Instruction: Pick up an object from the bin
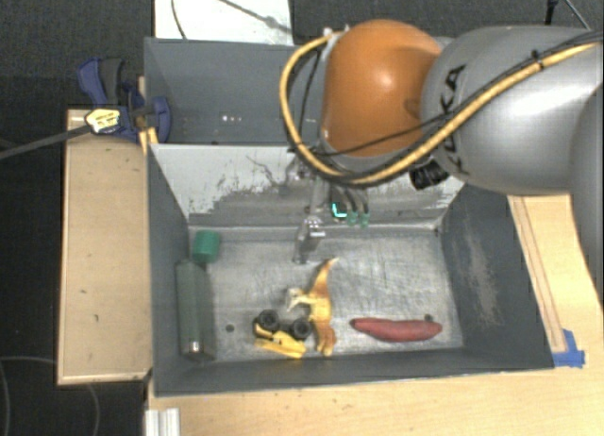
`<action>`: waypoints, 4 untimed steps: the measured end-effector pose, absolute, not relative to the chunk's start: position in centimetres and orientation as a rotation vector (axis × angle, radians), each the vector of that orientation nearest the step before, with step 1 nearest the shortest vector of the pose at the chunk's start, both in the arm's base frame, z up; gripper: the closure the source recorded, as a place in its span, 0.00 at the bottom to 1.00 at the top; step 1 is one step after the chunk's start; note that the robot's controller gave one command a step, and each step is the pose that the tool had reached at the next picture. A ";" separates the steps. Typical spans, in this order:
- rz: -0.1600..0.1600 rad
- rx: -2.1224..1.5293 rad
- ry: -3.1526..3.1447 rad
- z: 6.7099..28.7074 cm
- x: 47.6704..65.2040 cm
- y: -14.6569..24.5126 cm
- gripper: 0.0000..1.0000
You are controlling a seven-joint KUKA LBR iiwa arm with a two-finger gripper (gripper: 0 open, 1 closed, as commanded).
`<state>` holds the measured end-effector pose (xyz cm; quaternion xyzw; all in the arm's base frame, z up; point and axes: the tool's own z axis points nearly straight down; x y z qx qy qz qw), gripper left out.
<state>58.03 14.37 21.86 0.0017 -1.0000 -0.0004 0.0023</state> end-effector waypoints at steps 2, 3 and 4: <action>-0.003 0.057 -3.149 17.3 53.7 14.0 0.00; -0.004 -0.036 -3.139 13.6 54.1 10.4 0.00; 0.034 0.099 -3.159 9.4 49.1 13.2 1.00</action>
Offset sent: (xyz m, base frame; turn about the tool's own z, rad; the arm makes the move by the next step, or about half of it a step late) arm -0.0907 -0.0068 -0.0971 -0.0727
